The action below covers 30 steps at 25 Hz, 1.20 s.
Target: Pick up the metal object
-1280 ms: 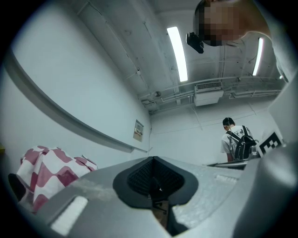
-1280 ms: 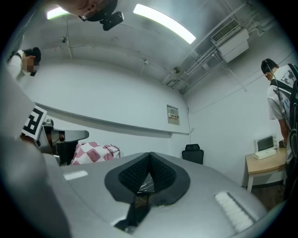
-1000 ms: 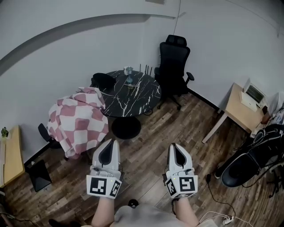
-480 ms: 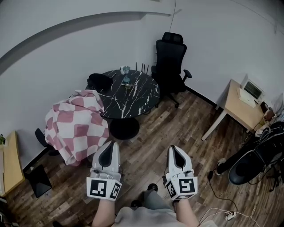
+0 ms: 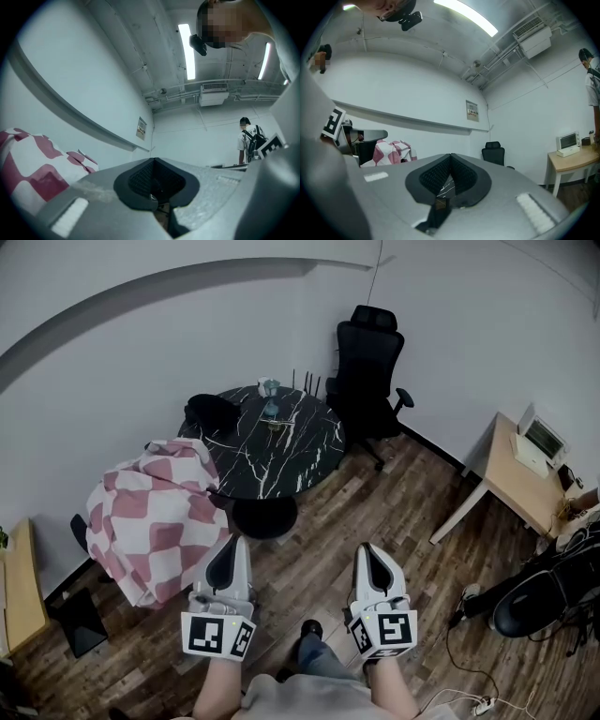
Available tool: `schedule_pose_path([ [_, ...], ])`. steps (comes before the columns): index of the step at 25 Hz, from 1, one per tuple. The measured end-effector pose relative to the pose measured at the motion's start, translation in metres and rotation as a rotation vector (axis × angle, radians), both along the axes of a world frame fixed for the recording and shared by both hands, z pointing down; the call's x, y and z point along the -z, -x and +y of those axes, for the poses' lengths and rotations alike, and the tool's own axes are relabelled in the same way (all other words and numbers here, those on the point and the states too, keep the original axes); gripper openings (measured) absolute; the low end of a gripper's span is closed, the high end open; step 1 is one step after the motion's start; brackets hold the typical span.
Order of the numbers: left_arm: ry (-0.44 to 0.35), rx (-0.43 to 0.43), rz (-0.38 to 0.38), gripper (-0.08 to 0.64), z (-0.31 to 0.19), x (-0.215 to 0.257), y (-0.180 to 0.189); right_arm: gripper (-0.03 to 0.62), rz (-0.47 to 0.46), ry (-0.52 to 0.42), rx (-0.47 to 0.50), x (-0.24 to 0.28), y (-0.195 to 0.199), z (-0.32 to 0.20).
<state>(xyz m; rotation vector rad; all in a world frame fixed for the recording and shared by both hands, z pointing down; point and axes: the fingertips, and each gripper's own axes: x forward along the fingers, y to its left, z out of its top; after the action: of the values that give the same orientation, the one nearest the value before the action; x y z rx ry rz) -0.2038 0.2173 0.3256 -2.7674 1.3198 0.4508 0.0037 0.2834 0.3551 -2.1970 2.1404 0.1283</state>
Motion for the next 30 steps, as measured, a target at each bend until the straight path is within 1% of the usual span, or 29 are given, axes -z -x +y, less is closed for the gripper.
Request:
schedule_pose_path([
  [9, -0.011, 0.043, 0.013, 0.005, -0.070, 0.012, -0.025, 0.002, 0.010, -0.024, 0.047, 0.016, -0.028, -0.081],
  [15, -0.023, 0.066, 0.016, 0.005, -0.105, 0.019, -0.051, 0.002, 0.010, -0.038, 0.073, 0.024, -0.055, -0.122],
  [23, -0.036, 0.086, 0.015, 0.005, -0.145, 0.025, -0.088, 0.002, 0.008, -0.055, 0.095, 0.028, -0.093, -0.165],
  [30, -0.040, 0.091, 0.017, 0.005, -0.169, 0.025, -0.120, 0.002, 0.009, -0.054, 0.105, 0.024, -0.124, -0.187],
])
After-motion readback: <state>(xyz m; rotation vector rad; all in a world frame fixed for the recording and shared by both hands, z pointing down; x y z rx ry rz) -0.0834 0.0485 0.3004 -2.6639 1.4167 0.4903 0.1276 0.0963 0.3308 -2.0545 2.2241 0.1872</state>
